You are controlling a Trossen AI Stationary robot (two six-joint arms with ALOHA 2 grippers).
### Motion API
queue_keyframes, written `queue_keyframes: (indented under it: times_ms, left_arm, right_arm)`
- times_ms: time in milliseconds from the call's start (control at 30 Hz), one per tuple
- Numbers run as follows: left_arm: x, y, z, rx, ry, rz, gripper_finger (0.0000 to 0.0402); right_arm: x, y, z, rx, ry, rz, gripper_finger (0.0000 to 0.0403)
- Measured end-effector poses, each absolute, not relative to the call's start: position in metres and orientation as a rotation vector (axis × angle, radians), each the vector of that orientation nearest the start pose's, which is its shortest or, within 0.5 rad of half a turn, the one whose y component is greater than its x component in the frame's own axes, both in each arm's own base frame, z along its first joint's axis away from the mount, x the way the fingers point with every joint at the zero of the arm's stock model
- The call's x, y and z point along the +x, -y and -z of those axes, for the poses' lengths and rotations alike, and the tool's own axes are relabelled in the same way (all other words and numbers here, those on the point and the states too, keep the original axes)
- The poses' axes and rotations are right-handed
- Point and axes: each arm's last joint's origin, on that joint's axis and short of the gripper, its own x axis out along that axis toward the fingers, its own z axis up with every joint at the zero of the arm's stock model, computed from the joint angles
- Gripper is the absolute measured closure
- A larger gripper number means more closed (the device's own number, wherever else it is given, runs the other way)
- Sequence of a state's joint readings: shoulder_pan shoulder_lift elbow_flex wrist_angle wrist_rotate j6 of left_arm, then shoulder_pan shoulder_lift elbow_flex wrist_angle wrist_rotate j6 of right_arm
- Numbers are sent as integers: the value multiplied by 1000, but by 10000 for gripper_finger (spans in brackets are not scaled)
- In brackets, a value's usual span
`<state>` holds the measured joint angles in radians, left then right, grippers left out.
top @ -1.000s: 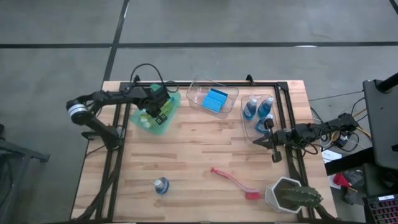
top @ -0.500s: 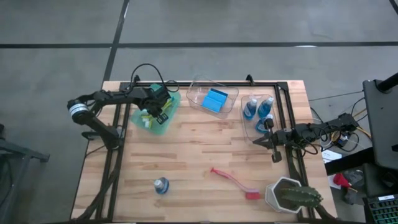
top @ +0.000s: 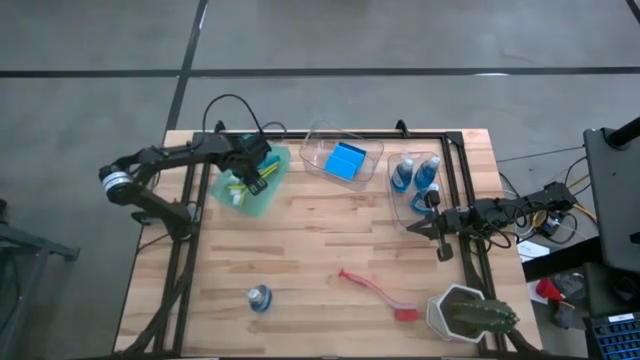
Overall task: Pick & Place Kitchen Sink Supplies
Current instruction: Put the red dishwashing brush into the green bin
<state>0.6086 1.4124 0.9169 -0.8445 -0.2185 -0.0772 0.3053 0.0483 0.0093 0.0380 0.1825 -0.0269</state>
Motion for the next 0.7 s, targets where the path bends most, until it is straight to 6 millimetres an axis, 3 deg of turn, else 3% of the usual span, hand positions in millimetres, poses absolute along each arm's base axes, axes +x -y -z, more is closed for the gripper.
queue_keyframes:
  times_ms: [200, 367, 700]
  left_arm:
    - [206, -137, -255, -396, -1096, -686, 255]
    - [220, -119, -283, -434, -855, -483, 255]
    - [267, -52, -314, -247, -515, -107, 255]
  right_arm:
    - [97, -25, -167, -27, 1, -123, 394]
    - [97, -25, -167, -27, 1, -123, 394]
    - [97, -25, -167, -27, 0, -123, 394]
